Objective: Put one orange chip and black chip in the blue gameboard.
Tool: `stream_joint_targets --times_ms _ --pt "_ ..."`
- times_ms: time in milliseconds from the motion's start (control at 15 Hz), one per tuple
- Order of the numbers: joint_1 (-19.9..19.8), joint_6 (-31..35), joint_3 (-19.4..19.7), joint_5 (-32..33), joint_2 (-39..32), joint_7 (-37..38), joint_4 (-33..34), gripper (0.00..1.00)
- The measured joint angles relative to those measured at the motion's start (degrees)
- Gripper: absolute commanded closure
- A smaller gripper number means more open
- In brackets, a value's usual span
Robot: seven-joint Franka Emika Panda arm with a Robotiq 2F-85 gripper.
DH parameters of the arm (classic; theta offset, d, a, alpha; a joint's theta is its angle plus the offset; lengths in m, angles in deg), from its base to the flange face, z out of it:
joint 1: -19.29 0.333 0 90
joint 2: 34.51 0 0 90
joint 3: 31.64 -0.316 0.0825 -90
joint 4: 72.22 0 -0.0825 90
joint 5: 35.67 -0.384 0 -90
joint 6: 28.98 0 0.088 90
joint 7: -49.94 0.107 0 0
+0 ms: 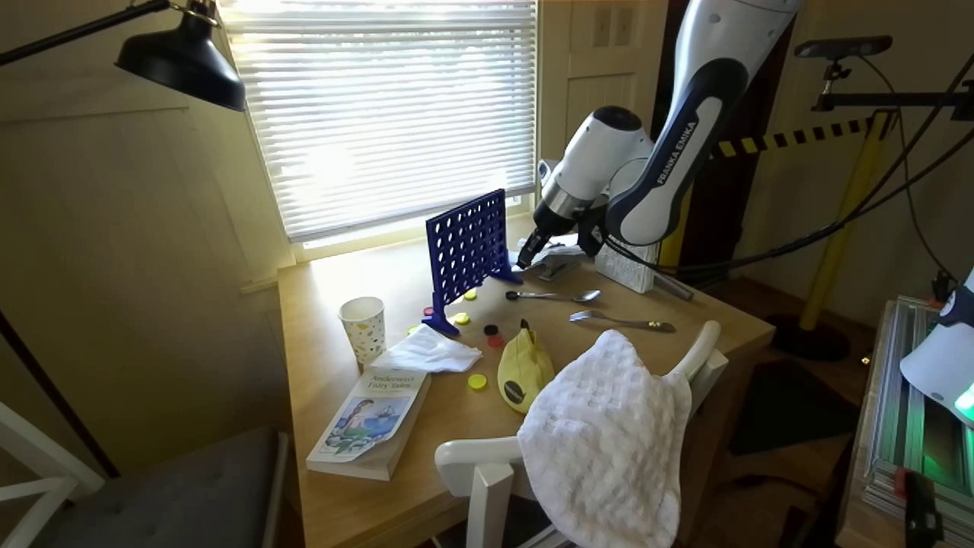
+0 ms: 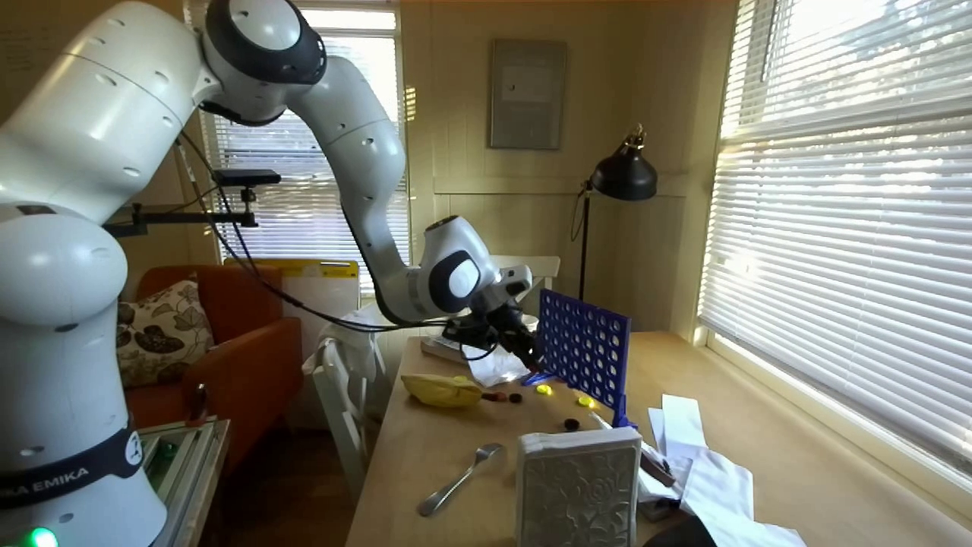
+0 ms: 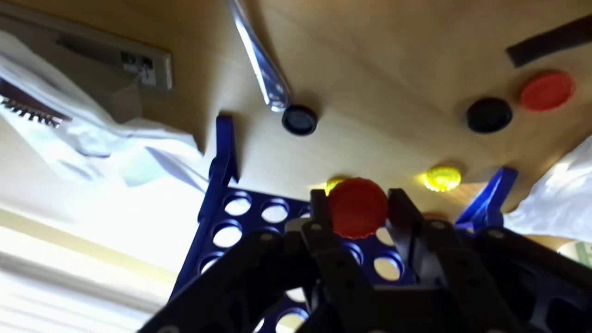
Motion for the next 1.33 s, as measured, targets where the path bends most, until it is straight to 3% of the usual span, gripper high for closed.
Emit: stream_joint_targets --times_ms 133,267,333,533,733,800,933,1067,1333 --pt "5.40 4.92 6.20 -0.26 -0.03 0.31 -1.79 0.89" --pt "6.45 7.06 6.62 -3.62 0.08 -6.84 -2.44 0.89" --pt "6.06 7.20 5.68 -4.89 0.18 -10.52 -2.39 0.64" --pt "3.92 7.16 2.47 -6.42 0.62 -15.96 -1.90 0.64" --pt "3.42 7.16 2.15 -6.42 0.77 -16.58 -1.88 0.64" --pt "3.37 7.16 2.12 -6.42 0.77 -16.63 -1.88 0.89" --pt "3.68 7.23 2.47 -6.42 0.65 -16.65 -1.88 0.89" --pt "7.13 8.93 6.23 -8.43 -0.39 -16.65 -1.42 0.89" --pt "19.91 13.97 18.82 -16.96 -3.46 -17.43 1.05 0.89"
